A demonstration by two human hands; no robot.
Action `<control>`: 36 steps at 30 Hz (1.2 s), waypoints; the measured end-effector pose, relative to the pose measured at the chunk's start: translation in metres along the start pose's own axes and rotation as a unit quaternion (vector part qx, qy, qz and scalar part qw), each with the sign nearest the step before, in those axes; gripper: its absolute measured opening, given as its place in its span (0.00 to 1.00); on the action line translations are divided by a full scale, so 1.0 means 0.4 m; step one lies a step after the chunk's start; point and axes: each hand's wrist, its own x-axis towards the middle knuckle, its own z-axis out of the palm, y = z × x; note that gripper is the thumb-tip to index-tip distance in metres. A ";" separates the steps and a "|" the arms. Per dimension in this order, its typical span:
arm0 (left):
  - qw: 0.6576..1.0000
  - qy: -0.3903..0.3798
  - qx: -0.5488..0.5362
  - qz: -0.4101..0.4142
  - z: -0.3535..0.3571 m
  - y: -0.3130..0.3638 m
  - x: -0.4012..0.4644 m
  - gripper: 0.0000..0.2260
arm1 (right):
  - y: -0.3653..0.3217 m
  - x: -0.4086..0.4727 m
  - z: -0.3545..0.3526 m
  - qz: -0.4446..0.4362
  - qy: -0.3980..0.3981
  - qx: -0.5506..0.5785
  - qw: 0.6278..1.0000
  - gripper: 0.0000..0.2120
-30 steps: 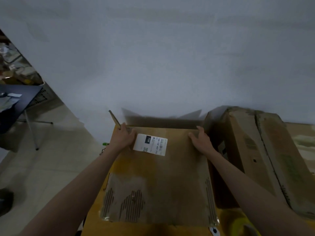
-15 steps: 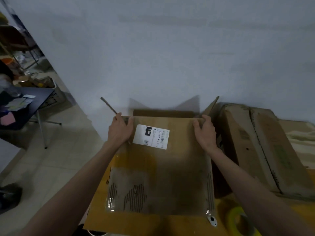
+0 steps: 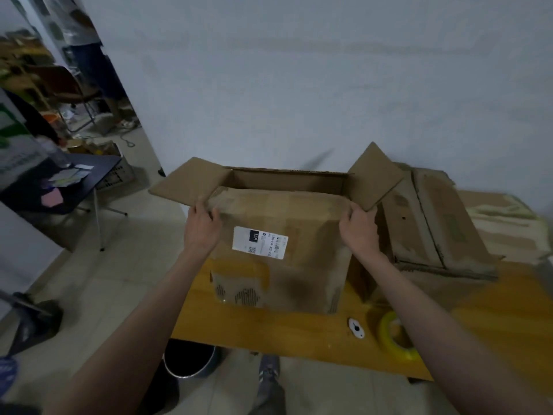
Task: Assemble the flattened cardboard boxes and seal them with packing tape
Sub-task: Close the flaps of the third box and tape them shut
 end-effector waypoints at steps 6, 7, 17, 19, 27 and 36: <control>0.985 -0.006 0.170 0.005 -0.005 -0.066 -0.094 0.25 | 0.068 -0.114 -0.006 -0.014 0.051 0.012 0.999 0.25; 0.981 0.007 0.196 0.007 -0.009 -0.074 -0.115 0.25 | 0.077 -0.133 -0.013 -0.015 0.079 -0.001 0.997 0.27; 0.976 -0.074 0.184 0.084 -0.006 -0.123 -0.149 0.24 | 0.198 -0.180 -0.093 0.047 0.187 -0.094 0.977 0.27; 0.976 -0.091 0.176 0.096 -0.005 -0.109 -0.142 0.24 | 0.201 -0.169 -0.108 0.010 0.169 -0.160 0.973 0.23; 0.990 -0.141 -0.007 -0.001 -0.011 -0.058 -0.089 0.25 | 0.143 -0.111 -0.132 -0.065 -0.113 -0.038 0.991 0.17; 0.976 -0.204 -0.073 -0.011 -0.008 -0.061 -0.044 0.22 | 0.128 -0.027 -0.120 -0.059 -0.189 -0.175 0.965 0.25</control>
